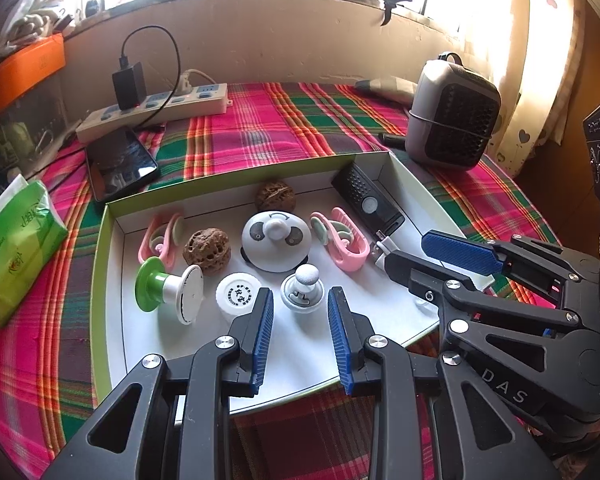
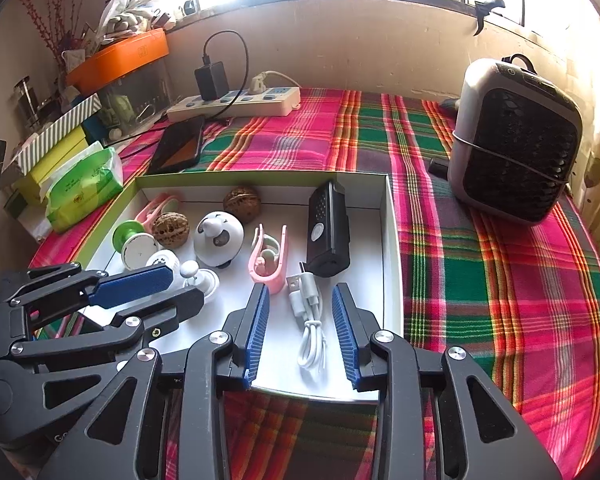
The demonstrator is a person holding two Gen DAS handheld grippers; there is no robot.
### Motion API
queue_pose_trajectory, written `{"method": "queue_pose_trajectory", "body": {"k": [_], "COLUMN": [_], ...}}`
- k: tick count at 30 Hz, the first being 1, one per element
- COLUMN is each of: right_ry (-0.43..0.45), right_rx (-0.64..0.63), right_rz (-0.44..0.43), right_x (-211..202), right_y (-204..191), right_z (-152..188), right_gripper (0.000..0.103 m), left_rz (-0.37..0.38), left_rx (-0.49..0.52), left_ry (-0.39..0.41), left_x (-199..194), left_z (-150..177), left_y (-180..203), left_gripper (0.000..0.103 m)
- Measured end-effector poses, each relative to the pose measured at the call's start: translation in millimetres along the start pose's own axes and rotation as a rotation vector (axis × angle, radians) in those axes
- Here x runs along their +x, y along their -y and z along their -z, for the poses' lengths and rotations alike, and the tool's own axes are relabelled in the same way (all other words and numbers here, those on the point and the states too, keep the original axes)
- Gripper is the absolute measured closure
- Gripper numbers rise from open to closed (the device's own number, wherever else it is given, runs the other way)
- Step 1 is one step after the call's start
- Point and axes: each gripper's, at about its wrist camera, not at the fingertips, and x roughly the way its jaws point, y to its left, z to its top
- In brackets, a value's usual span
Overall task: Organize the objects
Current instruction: 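Lower the gadget with the left gripper and the cable with the right, then open both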
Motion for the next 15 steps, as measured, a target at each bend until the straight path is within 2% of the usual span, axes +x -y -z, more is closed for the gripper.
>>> {"method": "queue_pose_trajectory", "body": {"k": [12,15], "right_ry": [0.046,0.062], "right_rx": [0.001,-0.001], "right_rz": [0.018,0.012], "right_x": [-27.8,-36.8], "right_y": [-12.1,-16.4], "right_z": [12.3,17.7], "right_gripper": [0.067,0.061], "left_rz": [-0.061,-0.077], "left_rx": [-0.018,-0.012], "left_ry": [0.058,0.074], "left_x": [-32.4,-41.3], "left_z": [14.7,20.9], "left_y": [0.5,2.1], "left_gripper": [0.077,0.077]}}
